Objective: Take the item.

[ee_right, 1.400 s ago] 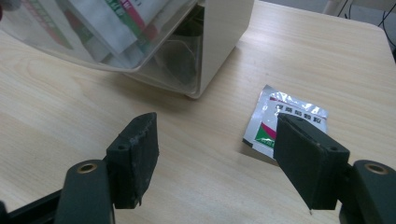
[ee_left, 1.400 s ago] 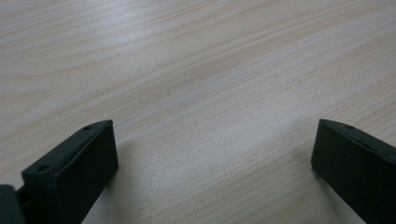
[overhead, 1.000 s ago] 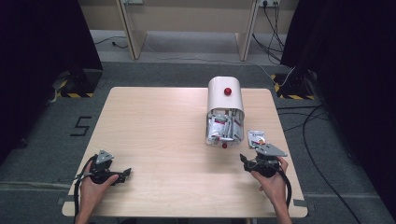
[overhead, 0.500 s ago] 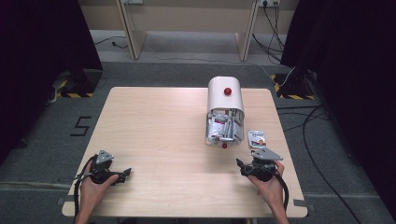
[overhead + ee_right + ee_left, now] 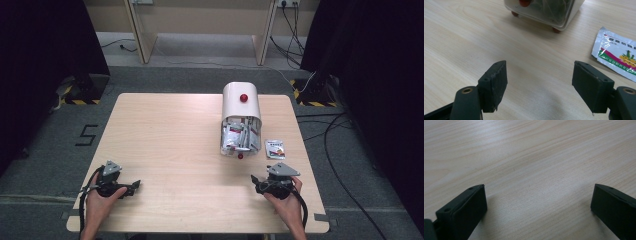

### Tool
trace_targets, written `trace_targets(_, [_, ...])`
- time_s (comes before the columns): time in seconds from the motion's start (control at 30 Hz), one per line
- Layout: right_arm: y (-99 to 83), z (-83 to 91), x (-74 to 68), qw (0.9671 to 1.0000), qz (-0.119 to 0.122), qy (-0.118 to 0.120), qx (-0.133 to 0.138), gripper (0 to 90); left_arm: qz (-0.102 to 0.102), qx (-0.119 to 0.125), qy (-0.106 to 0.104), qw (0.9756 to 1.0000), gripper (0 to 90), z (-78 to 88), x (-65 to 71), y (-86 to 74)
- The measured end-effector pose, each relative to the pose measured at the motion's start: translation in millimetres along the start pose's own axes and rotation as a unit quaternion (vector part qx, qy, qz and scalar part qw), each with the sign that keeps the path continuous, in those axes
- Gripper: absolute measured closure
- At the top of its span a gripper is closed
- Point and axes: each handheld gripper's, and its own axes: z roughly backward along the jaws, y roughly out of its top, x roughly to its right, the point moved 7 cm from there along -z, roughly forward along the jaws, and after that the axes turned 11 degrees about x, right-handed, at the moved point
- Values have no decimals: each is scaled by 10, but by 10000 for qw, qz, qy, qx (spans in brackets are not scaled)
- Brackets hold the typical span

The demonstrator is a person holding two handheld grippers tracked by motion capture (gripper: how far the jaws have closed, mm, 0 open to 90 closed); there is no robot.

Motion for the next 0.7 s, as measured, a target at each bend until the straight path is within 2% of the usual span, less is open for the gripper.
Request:
trace_targets(0.1, [-6,10,-41,10000,27,18,-9,286,-1,-1,1,10000,0,0,0,0])
trace_targets(0.2, [-33,7,-76,10000,-43,63,0,274,0,1,3,10000,0,0,0,0])
trace_targets(0.33, [-110,-10,-144,9998,-107,129,-124,252,2,2,5,10000,0,1,1,-1])
trace_targets(0.4, [-143,-17,-170,9997,-57,98,-209,244,2,1,5,10000,0,1,1,-1])
trace_targets(0.47, [-150,-18,-184,9997,-5,103,-212,243,2,2,5,10000,0,1,1,-1])
trace_targets(0.57, [-180,-5,-253,9996,-80,185,-182,246,3,2,6,10000,0,2,1,-2])
trace_targets(0.7, [-228,-1,-278,9995,-104,210,-215,246,4,2,4,10000,0,3,2,-2])
